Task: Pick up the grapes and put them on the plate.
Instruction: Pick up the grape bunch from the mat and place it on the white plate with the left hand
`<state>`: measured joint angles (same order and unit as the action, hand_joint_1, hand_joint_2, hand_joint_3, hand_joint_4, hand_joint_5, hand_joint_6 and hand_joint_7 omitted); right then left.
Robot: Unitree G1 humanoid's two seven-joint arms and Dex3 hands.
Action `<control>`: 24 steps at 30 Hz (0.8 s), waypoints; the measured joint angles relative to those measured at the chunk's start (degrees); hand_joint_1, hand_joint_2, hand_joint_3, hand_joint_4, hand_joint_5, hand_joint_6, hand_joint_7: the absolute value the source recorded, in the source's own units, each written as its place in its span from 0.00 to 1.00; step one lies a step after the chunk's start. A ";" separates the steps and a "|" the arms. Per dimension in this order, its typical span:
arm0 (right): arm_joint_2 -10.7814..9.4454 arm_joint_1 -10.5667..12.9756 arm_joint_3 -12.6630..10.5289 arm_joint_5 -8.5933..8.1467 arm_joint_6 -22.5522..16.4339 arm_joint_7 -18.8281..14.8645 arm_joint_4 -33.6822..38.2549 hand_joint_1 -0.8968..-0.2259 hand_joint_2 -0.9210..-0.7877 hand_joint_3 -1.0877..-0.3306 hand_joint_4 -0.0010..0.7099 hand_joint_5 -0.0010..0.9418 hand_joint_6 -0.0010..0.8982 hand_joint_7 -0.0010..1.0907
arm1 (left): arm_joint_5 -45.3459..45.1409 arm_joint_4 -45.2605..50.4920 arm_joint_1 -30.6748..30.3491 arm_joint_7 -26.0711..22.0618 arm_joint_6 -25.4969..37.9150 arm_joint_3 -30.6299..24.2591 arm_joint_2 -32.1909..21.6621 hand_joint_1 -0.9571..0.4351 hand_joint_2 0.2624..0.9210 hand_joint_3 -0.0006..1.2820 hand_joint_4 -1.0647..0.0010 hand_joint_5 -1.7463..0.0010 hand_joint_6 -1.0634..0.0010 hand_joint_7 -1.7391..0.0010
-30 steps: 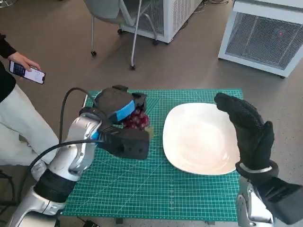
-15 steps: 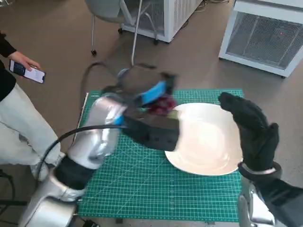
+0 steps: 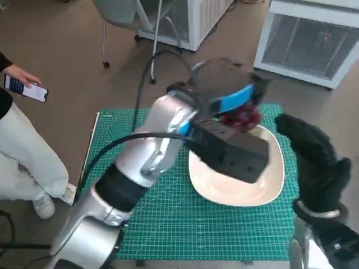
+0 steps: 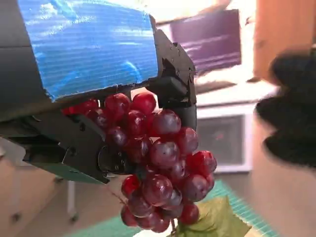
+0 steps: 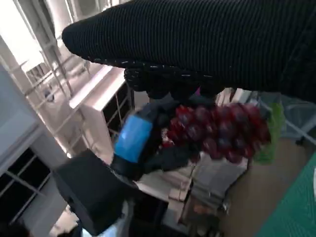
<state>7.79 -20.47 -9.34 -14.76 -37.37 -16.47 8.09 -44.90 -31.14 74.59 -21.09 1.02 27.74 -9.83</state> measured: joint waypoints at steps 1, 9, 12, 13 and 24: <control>0.00 0.23 -0.09 0.10 0.00 0.19 -0.27 0.55 0.00 0.63 0.55 0.00 0.07 0.54 | -0.01 -0.85 0.29 0.05 0.15 0.23 0.51 0.69 0.98 0.20 0.56 0.20 0.55 0.22; -0.04 1.28 -0.65 1.04 0.00 1.65 -1.49 0.56 0.00 0.62 0.55 0.00 0.06 0.55 | -1.17 -7.67 1.60 -0.60 3.14 3.54 4.15 0.93 0.72 0.51 0.61 0.08 0.52 0.81; -0.10 1.42 -0.82 1.44 0.00 2.28 -1.85 0.57 0.00 0.62 0.55 0.00 0.05 0.55 | -1.59 -8.96 1.67 -1.11 3.67 4.42 4.73 0.89 0.78 0.47 0.63 0.08 0.52 0.71; -0.13 1.45 -0.88 1.55 0.00 2.51 -1.96 0.57 0.00 0.62 0.55 0.00 0.05 0.55 | -1.61 -9.48 1.76 -1.17 3.71 4.60 4.90 0.85 0.82 0.42 0.64 0.09 0.55 0.59; -0.31 1.48 -1.08 2.94 -0.05 4.54 -2.17 0.56 0.00 0.62 0.54 0.00 0.04 0.57 | -0.48 -16.41 3.11 0.05 2.67 4.91 6.28 0.69 1.00 0.25 0.65 0.15 0.65 0.17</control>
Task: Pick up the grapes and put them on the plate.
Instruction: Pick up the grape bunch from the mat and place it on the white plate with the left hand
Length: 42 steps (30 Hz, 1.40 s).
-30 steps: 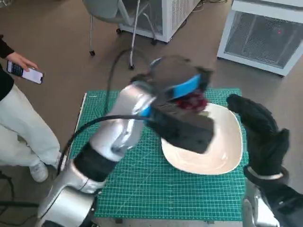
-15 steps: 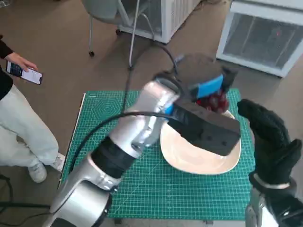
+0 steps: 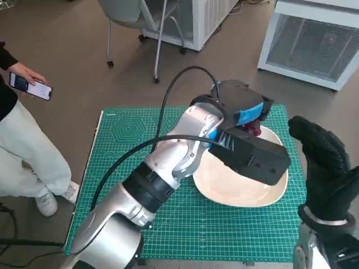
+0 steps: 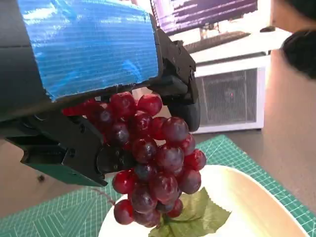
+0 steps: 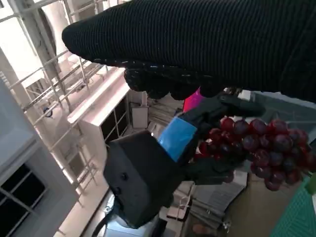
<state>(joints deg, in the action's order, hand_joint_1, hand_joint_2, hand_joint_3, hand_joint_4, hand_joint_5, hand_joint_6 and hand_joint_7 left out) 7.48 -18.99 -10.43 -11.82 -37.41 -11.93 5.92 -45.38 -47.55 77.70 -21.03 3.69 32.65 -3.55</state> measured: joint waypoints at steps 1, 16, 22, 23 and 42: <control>0.00 0.00 -0.02 0.13 0.00 0.13 0.00 0.56 0.00 0.62 0.54 0.00 0.04 0.57 | 0.15 -0.37 0.06 0.00 0.06 0.00 0.07 0.69 1.00 0.26 0.66 0.14 0.65 0.16; -0.34 -0.02 0.21 0.88 -0.04 1.09 0.06 0.55 0.00 0.63 0.54 0.00 0.03 0.58 | 1.86 -3.86 0.28 1.41 -1.33 -0.12 0.71 0.69 1.00 0.26 0.67 0.13 0.67 0.15; -0.38 -0.02 0.25 0.88 -0.04 1.09 0.15 0.55 0.00 0.63 0.54 0.00 0.03 0.59 | 3.15 -5.15 0.28 1.40 -2.44 -0.21 0.79 0.69 1.00 0.25 0.66 0.14 0.66 0.16; -0.38 -0.02 0.25 0.88 -0.04 1.09 0.15 0.55 0.00 0.63 0.54 0.00 0.03 0.59 | 3.21 -5.27 0.28 1.40 -2.50 -0.21 0.80 0.69 1.00 0.25 0.66 0.14 0.65 0.16; -0.44 -0.39 0.81 0.41 -0.04 0.89 1.31 0.57 0.00 0.53 0.54 0.00 0.02 0.60 | 20.43 -17.78 0.30 -12.68 -12.49 -11.61 -0.83 0.12 1.00 0.36 0.99 0.99 0.95 1.00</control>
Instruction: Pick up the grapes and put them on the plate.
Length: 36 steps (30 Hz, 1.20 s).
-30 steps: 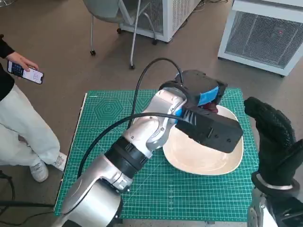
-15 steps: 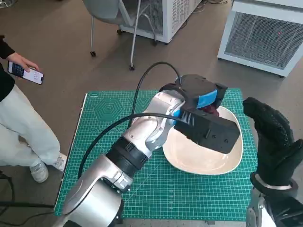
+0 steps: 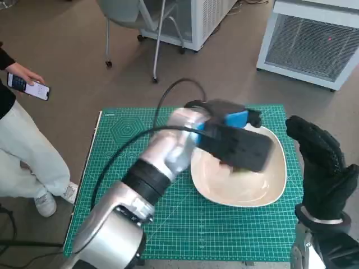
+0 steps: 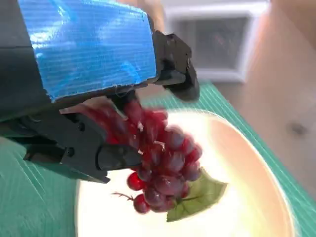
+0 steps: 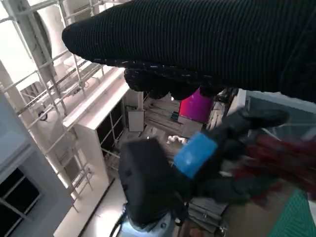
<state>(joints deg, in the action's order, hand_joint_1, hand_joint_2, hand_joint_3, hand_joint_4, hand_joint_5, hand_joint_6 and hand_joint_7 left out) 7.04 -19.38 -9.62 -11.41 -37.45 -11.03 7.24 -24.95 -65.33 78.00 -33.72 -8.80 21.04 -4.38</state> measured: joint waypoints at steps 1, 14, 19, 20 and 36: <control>0.00 -0.05 0.03 -0.05 0.00 -0.04 0.14 0.57 0.00 0.52 0.54 0.00 0.02 0.60 | 1.87 -0.83 -0.41 -0.36 -0.70 -1.71 -0.16 0.11 1.00 0.39 1.00 0.99 0.95 1.00; -0.16 -1.11 0.71 -0.19 -0.43 -0.55 1.99 0.57 0.00 0.52 0.55 0.01 0.03 0.60 | 25.17 -5.69 -11.22 -2.82 -4.17 -23.78 -0.37 0.12 1.00 0.46 0.99 1.00 0.90 0.98; -0.19 -1.39 0.90 -0.25 -0.43 -0.72 2.26 0.57 0.00 0.52 0.55 0.01 0.03 0.60 | 32.96 -5.71 -14.65 -5.00 -4.68 -31.23 -0.68 0.14 1.00 0.44 0.96 0.99 0.87 0.98; -0.20 -1.43 0.92 -0.29 -0.43 -0.80 2.26 0.57 0.00 0.52 0.55 0.01 0.03 0.60 | 34.23 -5.68 -15.12 -5.42 -4.77 -32.44 -0.87 0.14 1.00 0.43 0.95 0.99 0.87 0.97; -0.19 -2.41 1.24 -0.93 0.01 -1.72 2.68 0.56 0.00 0.53 0.55 0.01 0.04 0.58 | 45.52 7.11 -25.28 -11.13 -10.38 -41.28 -4.21 0.29 1.00 0.32 0.84 0.98 0.79 0.97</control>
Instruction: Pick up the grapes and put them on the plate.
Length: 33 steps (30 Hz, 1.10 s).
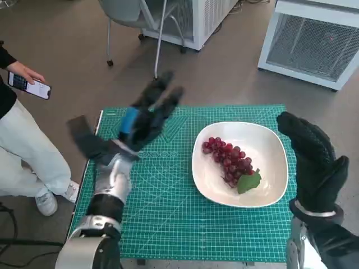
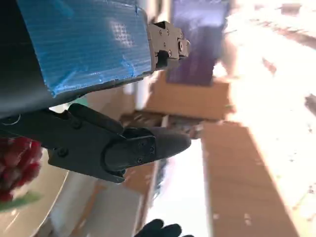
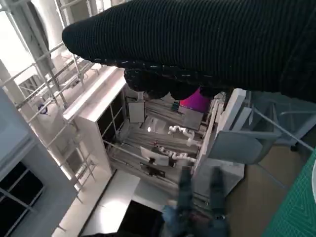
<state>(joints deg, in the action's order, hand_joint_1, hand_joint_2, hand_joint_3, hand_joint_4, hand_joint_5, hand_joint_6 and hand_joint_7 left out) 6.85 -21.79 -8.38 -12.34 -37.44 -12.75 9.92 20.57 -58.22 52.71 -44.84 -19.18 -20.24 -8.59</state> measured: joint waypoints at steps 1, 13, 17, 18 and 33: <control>0.01 -0.05 0.04 -0.06 0.05 -0.11 0.01 0.56 0.00 0.53 0.55 0.01 0.04 0.58 | 0.14 1.13 -0.98 -0.20 -0.28 0.02 -0.12 0.30 1.00 0.31 0.83 0.98 0.79 0.97; 0.02 -0.45 0.59 -1.42 1.18 -1.99 0.07 0.56 0.00 0.53 0.55 0.01 0.04 0.57 | 2.14 16.93 -12.74 2.90 0.36 1.09 1.29 0.37 1.00 0.21 0.76 0.98 0.79 0.98; -0.01 -0.62 0.78 -1.49 1.58 -2.40 0.07 0.55 0.00 0.54 0.56 0.01 0.05 0.56 | 1.23 20.94 -15.62 5.04 -0.40 2.77 2.29 0.37 1.00 0.21 0.76 0.98 0.79 0.98; -0.02 -0.68 0.82 -1.51 1.66 -2.48 0.07 0.55 0.00 0.54 0.56 0.01 0.05 0.56 | 0.77 21.76 -16.31 5.52 -0.84 3.25 2.42 0.37 1.00 0.21 0.76 0.98 0.79 0.98; 0.02 -1.08 0.90 -2.14 2.15 -3.24 0.05 0.55 0.00 0.55 0.56 0.01 0.06 0.55 | -2.11 25.09 -21.44 9.34 -8.51 6.27 2.54 0.33 1.00 0.28 0.79 1.00 0.80 0.99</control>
<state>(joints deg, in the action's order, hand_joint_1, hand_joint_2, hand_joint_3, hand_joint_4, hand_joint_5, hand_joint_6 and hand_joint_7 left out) 6.87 -22.87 -7.48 -14.48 -35.29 -15.99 9.98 18.46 -33.13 31.28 -35.50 -27.68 -13.97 -6.05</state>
